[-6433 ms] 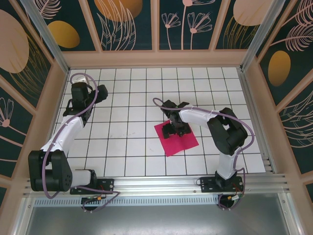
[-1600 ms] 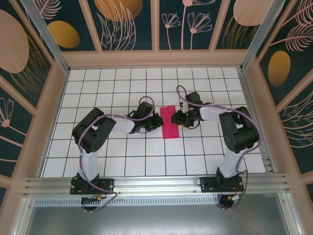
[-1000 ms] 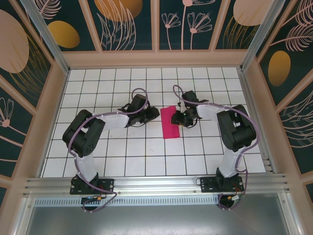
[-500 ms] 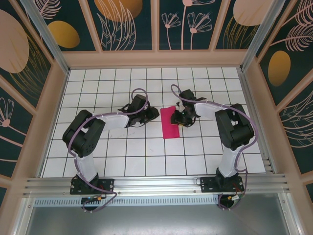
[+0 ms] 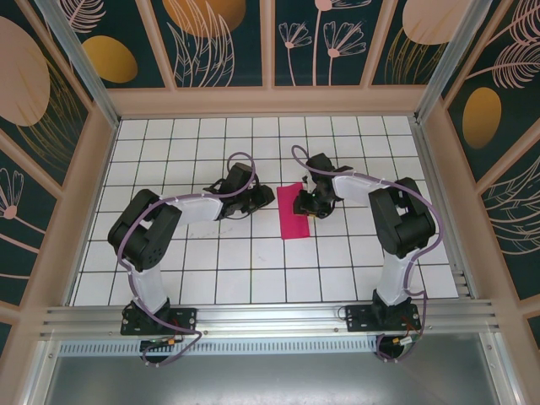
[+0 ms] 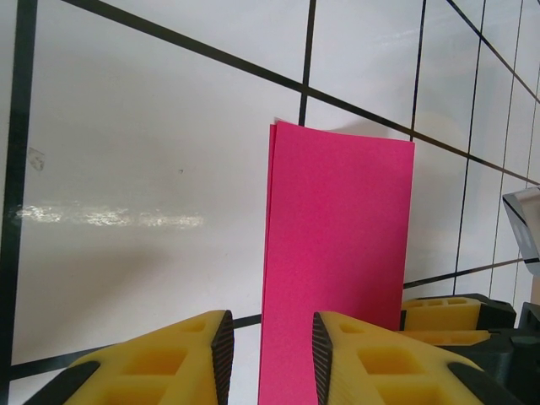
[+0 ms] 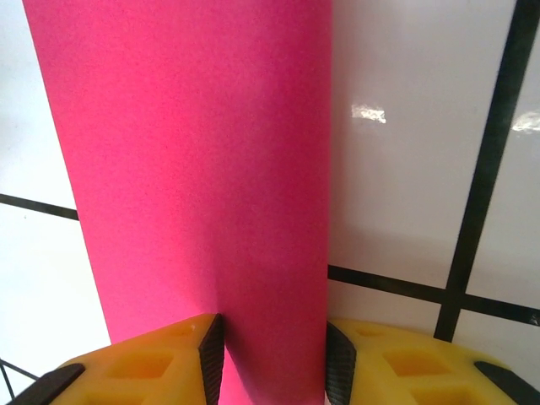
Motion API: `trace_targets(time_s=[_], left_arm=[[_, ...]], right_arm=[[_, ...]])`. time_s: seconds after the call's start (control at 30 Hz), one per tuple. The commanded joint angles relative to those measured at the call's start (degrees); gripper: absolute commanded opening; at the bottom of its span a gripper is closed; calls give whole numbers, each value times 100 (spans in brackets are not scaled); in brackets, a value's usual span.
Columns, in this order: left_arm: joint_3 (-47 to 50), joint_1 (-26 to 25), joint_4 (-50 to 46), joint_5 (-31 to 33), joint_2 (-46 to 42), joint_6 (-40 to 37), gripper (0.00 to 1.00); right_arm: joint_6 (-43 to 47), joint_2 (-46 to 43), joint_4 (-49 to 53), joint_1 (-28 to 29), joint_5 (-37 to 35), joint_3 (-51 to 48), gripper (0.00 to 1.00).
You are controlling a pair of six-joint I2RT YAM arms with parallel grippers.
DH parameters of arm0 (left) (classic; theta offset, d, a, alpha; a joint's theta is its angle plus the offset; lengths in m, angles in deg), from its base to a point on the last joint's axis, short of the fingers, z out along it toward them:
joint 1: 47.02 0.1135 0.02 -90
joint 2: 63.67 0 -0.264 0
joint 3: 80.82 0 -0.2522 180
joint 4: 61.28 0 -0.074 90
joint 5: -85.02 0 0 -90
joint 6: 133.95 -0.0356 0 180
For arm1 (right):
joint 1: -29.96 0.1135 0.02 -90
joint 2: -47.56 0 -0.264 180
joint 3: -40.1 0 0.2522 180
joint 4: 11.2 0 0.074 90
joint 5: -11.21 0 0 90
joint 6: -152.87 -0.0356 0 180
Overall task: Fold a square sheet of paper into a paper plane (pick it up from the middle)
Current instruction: Hold the square sheet of paper at the center of the table.
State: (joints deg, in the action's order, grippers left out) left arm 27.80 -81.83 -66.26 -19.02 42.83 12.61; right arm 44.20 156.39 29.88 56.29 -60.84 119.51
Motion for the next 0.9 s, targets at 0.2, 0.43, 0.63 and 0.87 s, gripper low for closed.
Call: trace_targets(time_s=[0.2, 0.43, 0.63, 0.87], left_arm=[[-18, 25, 146, -298, 199, -152, 33], [-87, 18, 266, -548, 314, -161, 32], [-100, 15, 565, -898, 384, -132, 30], [-176, -34, 783, -1209, 548, -100, 27]], right_arm=[[286, 797, -165, 189, -397, -282, 41], [329, 825, -158, 210, -389, -263, 41], [356, 877, -148, 225, -407, -237, 41], [339, 917, -134, 226, -415, -215, 41]])
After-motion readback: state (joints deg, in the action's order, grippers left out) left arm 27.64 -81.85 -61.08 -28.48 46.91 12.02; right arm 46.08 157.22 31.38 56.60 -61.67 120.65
